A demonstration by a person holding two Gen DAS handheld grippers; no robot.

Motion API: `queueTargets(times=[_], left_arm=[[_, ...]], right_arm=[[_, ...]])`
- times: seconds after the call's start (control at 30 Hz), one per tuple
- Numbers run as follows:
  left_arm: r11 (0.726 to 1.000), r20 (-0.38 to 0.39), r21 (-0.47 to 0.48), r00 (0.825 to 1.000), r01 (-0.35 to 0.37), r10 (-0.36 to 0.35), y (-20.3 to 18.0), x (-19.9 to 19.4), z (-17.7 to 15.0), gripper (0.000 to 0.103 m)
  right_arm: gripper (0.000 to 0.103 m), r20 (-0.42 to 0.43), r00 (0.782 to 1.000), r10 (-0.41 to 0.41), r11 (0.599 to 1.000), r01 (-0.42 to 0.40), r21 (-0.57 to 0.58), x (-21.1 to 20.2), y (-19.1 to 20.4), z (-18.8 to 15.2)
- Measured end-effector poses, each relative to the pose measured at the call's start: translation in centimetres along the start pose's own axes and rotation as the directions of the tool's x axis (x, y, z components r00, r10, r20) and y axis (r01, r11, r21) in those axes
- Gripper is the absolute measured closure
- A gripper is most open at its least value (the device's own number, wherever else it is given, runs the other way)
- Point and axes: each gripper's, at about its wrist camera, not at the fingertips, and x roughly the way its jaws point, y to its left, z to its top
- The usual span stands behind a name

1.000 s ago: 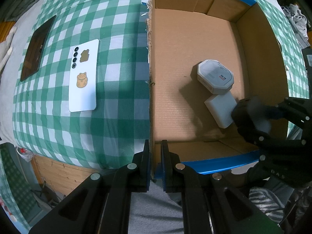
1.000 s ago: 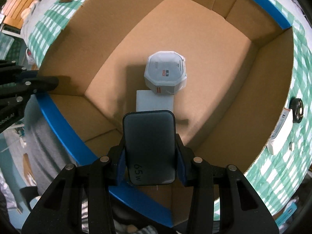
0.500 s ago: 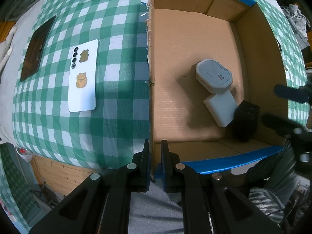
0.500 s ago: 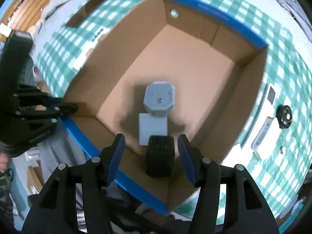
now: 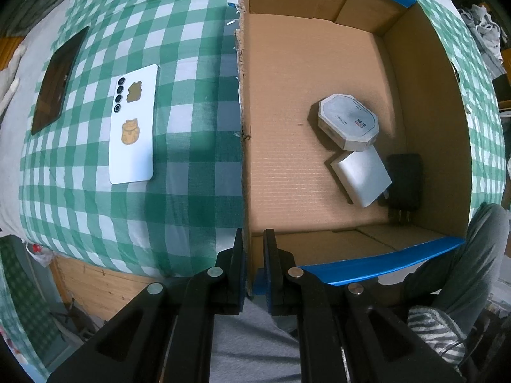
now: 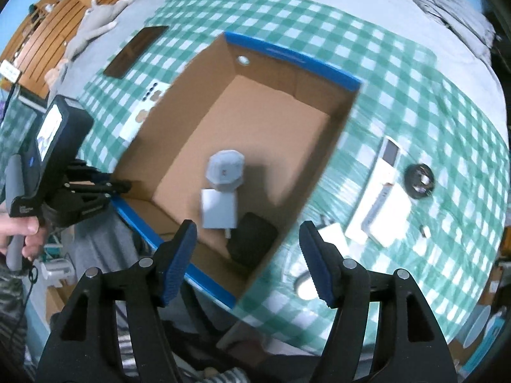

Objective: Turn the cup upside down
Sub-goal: 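Move the right gripper to the white oval power bank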

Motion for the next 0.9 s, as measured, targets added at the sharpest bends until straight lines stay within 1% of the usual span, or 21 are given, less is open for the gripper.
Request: queueTargets(times=[0.17, 0.37, 0.47, 0.73, 0.9], left_arm=[[1.0, -0.001, 0.0, 1.0, 0.001, -0.001, 0.1, 0.0, 0.0, 0.095], [1.0, -0.001, -0.001, 1.0, 0.0, 0.0, 0.1, 0.0, 0.0, 0.095], [1.0, -0.001, 0.0, 1.0, 0.0, 0.0, 0.1, 0.0, 0.0, 0.095], [1.0, 0.0, 0.001, 1.0, 0.0, 0.0, 0.1, 0.1, 0.0, 0.095], [1.0, -0.001, 0.001, 1.0, 0.001, 0.0, 0.2, 0.0, 0.1, 0.095]], right_arm=[[0.036, -0.004, 1.0, -0.006, 0.999, 0.006, 0.042, -0.7, -2.4, -1.4], [0.036, -0.032, 0.999, -0.024, 0.992, 0.027, 0.123, 0.0, -5.8, -3.3], [0.036, -0.06, 0.998, -0.025, 0.986, 0.034, 0.16, 1.4, -7.0, -4.2], [0.036, -0.141, 0.99, -0.031, 0.97, 0.064, 0.234, 5.7, -8.7, -6.3], [0.036, -0.17, 0.985, -0.025, 0.954, 0.074, 0.291, 8.0, -9.6, -7.0]])
